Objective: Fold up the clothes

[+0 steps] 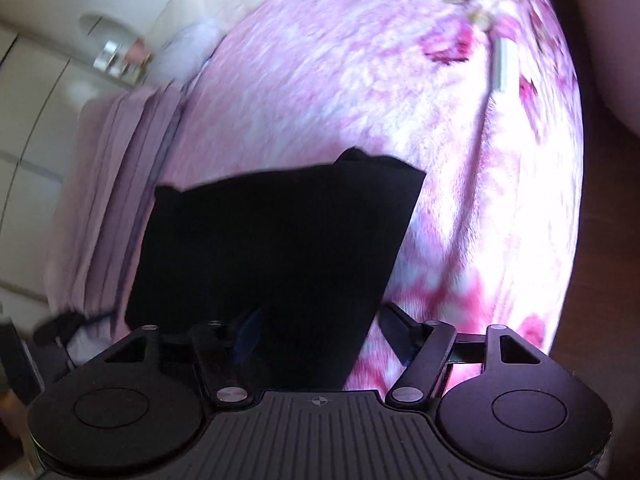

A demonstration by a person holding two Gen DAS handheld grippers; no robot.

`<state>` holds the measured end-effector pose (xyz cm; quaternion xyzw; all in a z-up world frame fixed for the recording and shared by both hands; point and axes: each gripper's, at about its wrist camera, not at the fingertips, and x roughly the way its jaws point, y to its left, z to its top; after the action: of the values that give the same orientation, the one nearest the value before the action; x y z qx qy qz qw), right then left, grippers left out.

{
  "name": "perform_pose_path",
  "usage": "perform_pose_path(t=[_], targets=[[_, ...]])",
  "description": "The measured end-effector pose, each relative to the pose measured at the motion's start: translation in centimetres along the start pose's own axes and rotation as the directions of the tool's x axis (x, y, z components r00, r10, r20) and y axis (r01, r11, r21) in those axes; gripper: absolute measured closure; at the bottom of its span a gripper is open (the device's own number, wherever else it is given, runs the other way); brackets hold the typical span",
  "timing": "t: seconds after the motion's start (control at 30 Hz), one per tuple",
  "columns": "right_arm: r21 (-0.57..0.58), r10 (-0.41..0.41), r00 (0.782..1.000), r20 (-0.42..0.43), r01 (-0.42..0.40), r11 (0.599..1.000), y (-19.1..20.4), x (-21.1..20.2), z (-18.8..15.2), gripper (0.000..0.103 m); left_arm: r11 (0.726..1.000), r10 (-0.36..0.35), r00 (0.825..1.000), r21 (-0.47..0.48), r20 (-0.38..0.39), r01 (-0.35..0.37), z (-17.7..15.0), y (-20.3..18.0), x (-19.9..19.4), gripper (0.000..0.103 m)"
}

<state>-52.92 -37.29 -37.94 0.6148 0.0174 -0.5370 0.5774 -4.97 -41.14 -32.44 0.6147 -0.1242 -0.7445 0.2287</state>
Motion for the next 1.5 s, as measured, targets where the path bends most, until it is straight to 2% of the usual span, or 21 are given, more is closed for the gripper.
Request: perform_pose_path(t=[0.07, 0.13, 0.23, 0.27, 0.4, 0.5, 0.57, 0.63, 0.67, 0.7, 0.73, 0.77, 0.87, 0.97, 1.03, 1.07, 1.17, 1.27, 1.33, 1.43, 1.5], targets=[[0.018, -0.017, 0.999, -0.033, 0.018, 1.0, 0.0, 0.8, 1.6, 0.08, 0.999, -0.016, 1.0, 0.036, -0.019, 0.017, -0.4, -0.5, 0.3, 0.042], [-0.063, -0.021, 0.997, -0.075, 0.016, 0.998, 0.9, 0.6, 3.6, 0.09, 0.999, -0.028, 0.999, 0.036, -0.018, 0.028, -0.4, -0.7, -0.1, 0.042], [-0.185, -0.031, 0.997, -0.066, 0.019, 0.983, 1.8, -0.3, 8.2, 0.092, 1.0, -0.023, 1.0, 0.004, 0.006, 0.023, 0.2, -0.9, -1.6, 0.042], [-0.209, -0.047, 0.998, -0.046, 0.037, 0.977, 1.9, -0.6, 10.2, 0.096, 1.0, -0.018, 1.0, -0.006, 0.014, 0.018, 0.4, -0.9, -2.1, 0.042], [-0.298, -0.137, 0.99, 0.013, 0.135, 0.945, 1.1, 0.0, 18.1, 0.1, 0.998, -0.002, 0.999, -0.058, 0.04, 0.004, 1.1, -1.7, -3.7, 0.042], [-0.336, -0.153, 0.987, 0.049, 0.16, 0.928, 1.0, -0.2, 21.0, 0.099, 0.998, 0.028, 0.998, -0.056, 0.048, -0.026, 1.1, -2.8, -4.3, 0.042], [-0.399, -0.12, 0.992, 0.049, 0.129, 0.908, 2.0, -1.1, 20.1, 0.099, 0.998, 0.059, 0.997, -0.033, 0.049, -0.057, 0.7, -3.6, -4.3, 0.042], [-0.445, -0.078, 0.996, 0.032, 0.084, 0.892, 2.5, -1.9, 17.5, 0.098, 0.996, 0.09, 0.994, -0.025, 0.056, -0.088, 0.3, -4.3, -3.9, 0.042], [-0.448, -0.057, 0.998, 0.021, 0.06, 0.892, 2.5, -2.1, 15.9, 0.089, 0.994, 0.104, 0.993, -0.023, 0.06, -0.103, 0.1, -4.7, -3.7, 0.042], [-0.433, -0.036, 0.999, 0.01, 0.036, 0.901, 2.1, -2.3, 14.3, 0.078, 0.993, 0.118, 0.991, -0.033, 0.066, -0.116, -0.1, -4.9, -3.4, 0.042], [-0.407, -0.014, 1.0, 0.003, 0.014, 0.914, 1.5, -2.1, 12.9, 0.045, 0.991, 0.131, 0.989, -0.051, 0.074, -0.127, -0.2, -5.2, -3.1, 0.042], [-0.378, 0.006, 1.0, -0.003, -0.007, 0.926, 0.8, -1.8, 11.7, 0.029, 0.988, 0.141, 0.986, -0.071, 0.088, -0.135, -0.5, -5.5, -2.8, 0.042], [-0.315, 0.089, 0.996, 0.008, -0.082, 0.945, -0.9, -0.3, 9.0, 0.029, 0.982, 0.171, 0.973, -0.113, 0.157, -0.154, -1.6, -6.3, -2.0, 0.042], [-0.242, 0.168, 0.985, 0.046, -0.152, 0.958, -2.3, 1.7, 8.1, 0.029, 0.968, 0.24, 0.943, -0.125, 0.229, -0.216, -2.7, -7.7, -1.3, 0.041], [-0.212, 0.192, 0.98, 0.06, -0.175, 0.961, -2.7, 2.9, 8.1, 0.032, 0.955, 0.286, 0.921, -0.15, 0.265, -0.254, -3.0, -8.8, -1.2, 0.041], [-0.199, 0.201, 0.977, 0.066, -0.184, 0.962, -2.9, 3.5, 8.1, 0.064, 0.948, 0.309, 0.908, -0.163, 0.282, -0.272, -3.3, -9.3, -1.3, 0.041], [-0.193, 0.223, 0.971, 0.085, -0.204, 0.96, -2.9, 4.4, 8.9, 0.081, 0.931, 0.362, 0.875, -0.166, 0.322, -0.324, -4.7, -10.8, -1.4, 0.04], [-0.263, 0.247, 0.962, 0.116, -0.209, 0.942, -1.6, 3.9, 10.8, 0.084, 0.914, 0.405, 0.852, -0.17, 0.331, -0.368, -5.7, -12.3, -1.6, 0.04], [-0.35, 0.235, 0.958, 0.162, -0.167, 0.922, -0.1, 3.8, 12.4, 0.084, 0.901, 0.433, 0.837, -0.188, 0.333, -0.392, -6.1, -13.2, -2.3, 0.04], [-0.4, 0.177, 0.966, 0.188, -0.089, 0.912, 0.6, 4.7, 13.1, 0.084, 0.88, 0.474, 0.819, -0.206, 0.324, -0.428, -6.5, -15.0, -3.6, 0.039], [-0.411, 0.135, 0.971, 0.196, -0.044, 0.911, 0.6, 4.9, 12.6, 0.077, 0.868, 0.495, 0.812, -0.211, 0.31, -0.449, -6.9, -16.4, -4.7, 0.038]])
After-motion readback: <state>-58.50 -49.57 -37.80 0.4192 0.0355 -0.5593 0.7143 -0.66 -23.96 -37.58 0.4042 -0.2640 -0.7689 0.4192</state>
